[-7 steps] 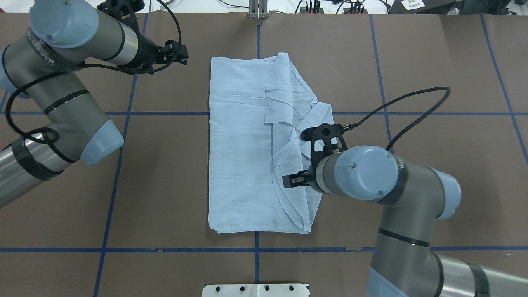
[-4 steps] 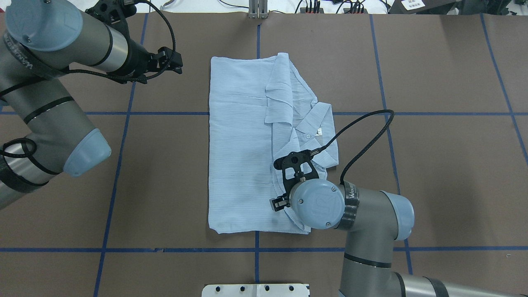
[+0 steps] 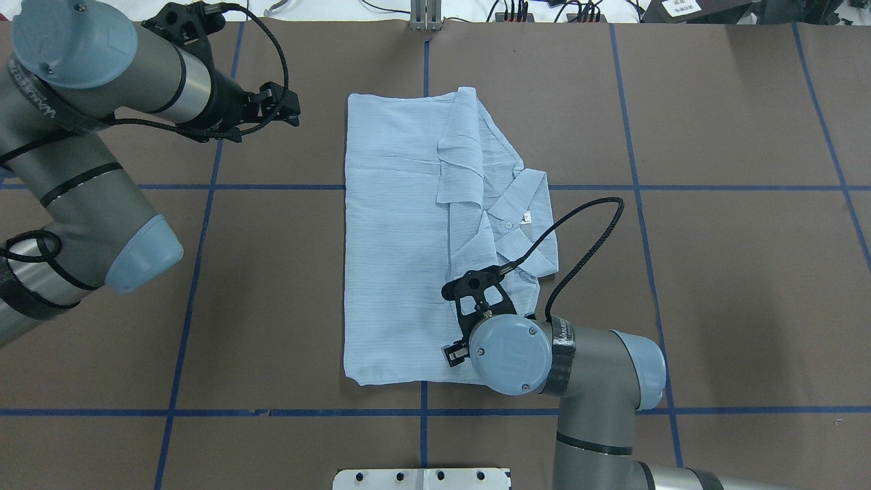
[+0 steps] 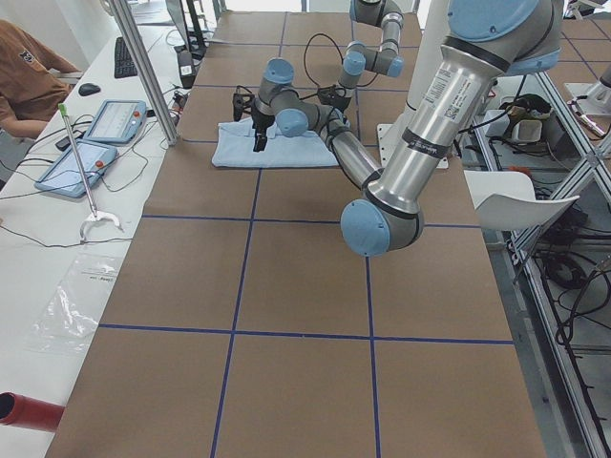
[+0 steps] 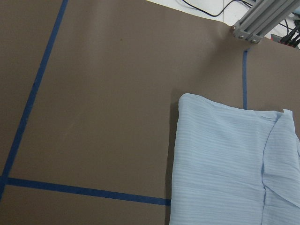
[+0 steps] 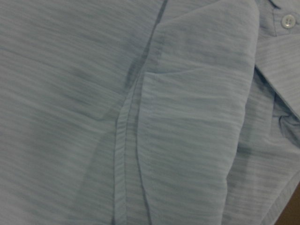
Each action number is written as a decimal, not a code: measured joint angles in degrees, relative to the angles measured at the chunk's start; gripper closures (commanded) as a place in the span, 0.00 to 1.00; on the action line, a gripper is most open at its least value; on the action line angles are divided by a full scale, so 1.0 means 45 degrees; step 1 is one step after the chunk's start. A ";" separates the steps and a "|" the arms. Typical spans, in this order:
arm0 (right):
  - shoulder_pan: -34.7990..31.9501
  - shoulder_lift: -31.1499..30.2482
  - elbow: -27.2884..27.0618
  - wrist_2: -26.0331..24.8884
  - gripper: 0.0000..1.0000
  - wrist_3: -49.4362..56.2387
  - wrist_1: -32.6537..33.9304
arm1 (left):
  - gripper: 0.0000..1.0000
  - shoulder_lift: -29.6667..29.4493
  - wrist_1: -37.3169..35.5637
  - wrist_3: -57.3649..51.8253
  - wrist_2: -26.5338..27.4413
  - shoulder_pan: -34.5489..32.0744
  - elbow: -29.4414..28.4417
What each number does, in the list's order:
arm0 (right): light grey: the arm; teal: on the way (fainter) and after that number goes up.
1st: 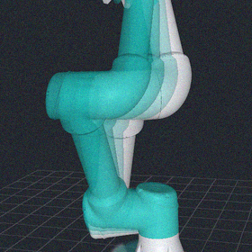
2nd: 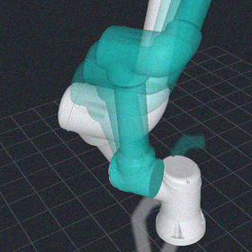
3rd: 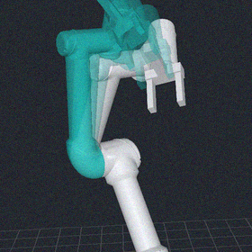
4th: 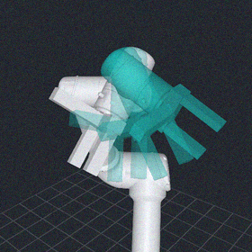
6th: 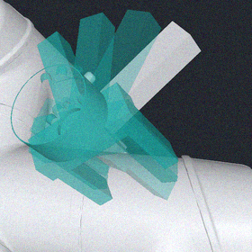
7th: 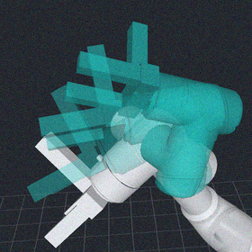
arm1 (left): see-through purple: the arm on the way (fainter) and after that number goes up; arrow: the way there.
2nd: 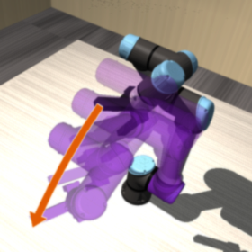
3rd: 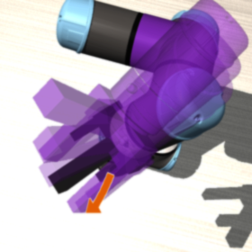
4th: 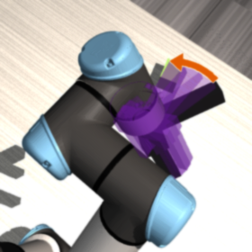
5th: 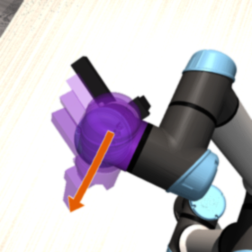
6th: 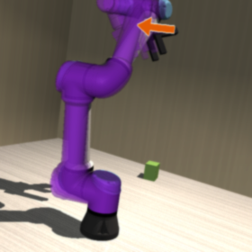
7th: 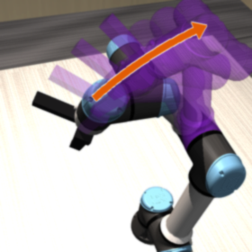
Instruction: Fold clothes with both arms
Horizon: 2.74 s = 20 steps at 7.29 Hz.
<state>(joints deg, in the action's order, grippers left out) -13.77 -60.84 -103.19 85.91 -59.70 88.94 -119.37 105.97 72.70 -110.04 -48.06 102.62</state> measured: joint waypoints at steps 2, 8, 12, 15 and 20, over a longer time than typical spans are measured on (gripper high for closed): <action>0.0057 -0.0104 -0.0022 0.0022 0.00 0.0009 0.0022 | 0.00 -0.0058 0.0035 0.0030 0.0000 0.0059 -0.0115; -0.0541 -0.1229 -0.0828 0.0034 0.00 0.0984 0.0069 | 0.00 -0.0272 0.0046 0.0774 0.0000 0.0537 -0.0129; -0.1333 -0.4683 -0.2819 0.0164 0.00 0.1418 -0.0055 | 0.00 -0.0492 0.0216 0.1397 0.0017 0.1040 -0.0128; -0.2398 -0.3807 -0.3074 0.0593 0.00 0.2130 -0.0053 | 0.00 -0.0504 0.0241 0.1423 0.0020 0.1087 -0.0108; -0.2922 0.1200 0.1525 0.0656 0.00 0.2620 -0.0110 | 0.00 -0.0339 0.0879 0.1340 0.0019 0.1105 -0.0487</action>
<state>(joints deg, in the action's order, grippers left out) -26.92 -55.44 -96.33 88.86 -47.91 88.45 -120.89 109.92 78.73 -109.95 -43.08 100.43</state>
